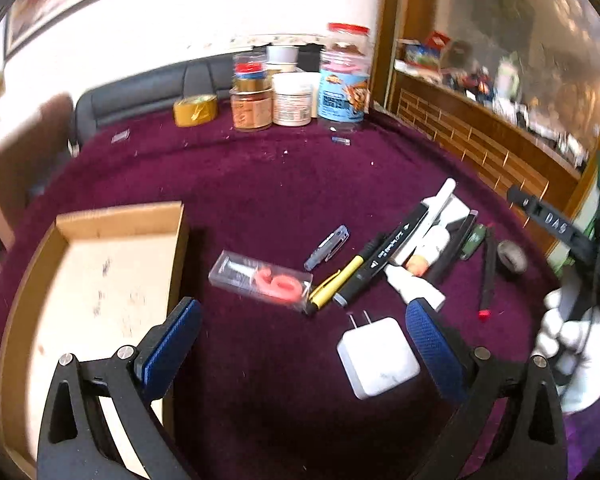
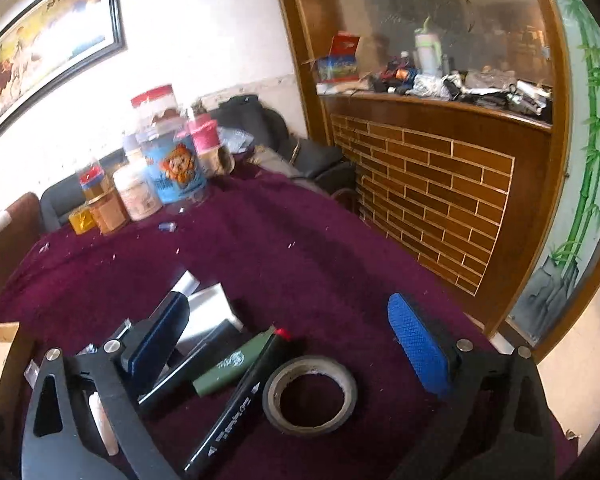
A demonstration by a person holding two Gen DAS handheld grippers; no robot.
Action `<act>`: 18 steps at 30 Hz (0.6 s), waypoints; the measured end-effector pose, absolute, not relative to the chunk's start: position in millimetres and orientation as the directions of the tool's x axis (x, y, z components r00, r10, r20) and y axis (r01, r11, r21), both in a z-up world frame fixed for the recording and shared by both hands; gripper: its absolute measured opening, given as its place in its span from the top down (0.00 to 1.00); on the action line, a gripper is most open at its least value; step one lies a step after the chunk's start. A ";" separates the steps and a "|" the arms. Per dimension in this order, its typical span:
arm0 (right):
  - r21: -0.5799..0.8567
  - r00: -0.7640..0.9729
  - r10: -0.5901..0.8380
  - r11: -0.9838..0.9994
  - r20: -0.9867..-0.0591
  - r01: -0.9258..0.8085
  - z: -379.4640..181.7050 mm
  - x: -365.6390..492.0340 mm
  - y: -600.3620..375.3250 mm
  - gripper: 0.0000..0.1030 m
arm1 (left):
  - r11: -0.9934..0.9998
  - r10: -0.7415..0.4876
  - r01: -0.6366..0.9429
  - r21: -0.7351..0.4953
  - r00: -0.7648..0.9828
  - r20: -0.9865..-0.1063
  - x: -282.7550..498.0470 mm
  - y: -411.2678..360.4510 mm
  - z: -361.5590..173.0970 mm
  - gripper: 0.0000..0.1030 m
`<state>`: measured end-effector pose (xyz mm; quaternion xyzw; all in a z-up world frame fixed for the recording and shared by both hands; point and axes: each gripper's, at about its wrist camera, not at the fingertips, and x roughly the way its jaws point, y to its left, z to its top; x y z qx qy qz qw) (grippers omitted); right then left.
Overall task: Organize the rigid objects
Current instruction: 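Move the left tool toward the black marker while the right tool approaches the white charger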
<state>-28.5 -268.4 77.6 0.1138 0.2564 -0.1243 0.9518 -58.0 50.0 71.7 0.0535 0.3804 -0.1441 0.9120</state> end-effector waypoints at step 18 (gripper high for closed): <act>0.191 0.791 -0.140 0.932 -0.596 0.309 63.3 -13.0 -277.6 0.03 | 0.778 -0.326 0.627 0.035 0.451 -0.831 11.6 -42.1 50.9 0.65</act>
